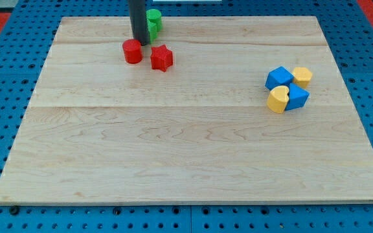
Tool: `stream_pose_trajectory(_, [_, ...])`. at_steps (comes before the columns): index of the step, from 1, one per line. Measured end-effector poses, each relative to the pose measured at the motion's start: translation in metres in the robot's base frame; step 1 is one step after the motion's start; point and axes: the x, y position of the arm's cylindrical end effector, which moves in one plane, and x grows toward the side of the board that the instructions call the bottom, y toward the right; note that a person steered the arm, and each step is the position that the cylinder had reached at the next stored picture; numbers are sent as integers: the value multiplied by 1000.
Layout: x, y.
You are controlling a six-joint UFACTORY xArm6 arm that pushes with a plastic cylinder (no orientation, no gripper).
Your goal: Separate the green circle from the green star
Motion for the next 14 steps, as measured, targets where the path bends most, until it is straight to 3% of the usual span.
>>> stream_pose_trajectory(2, [-3, -77])
stream_pose_trajectory(3, [-35, -86])
stream_pose_trajectory(4, [-75, -81])
stream_pose_trajectory(5, [-81, -74])
stream_pose_trajectory(7, [-79, -67])
stream_pose_trajectory(9, [-81, -11])
stream_pose_trajectory(14, [-79, 43])
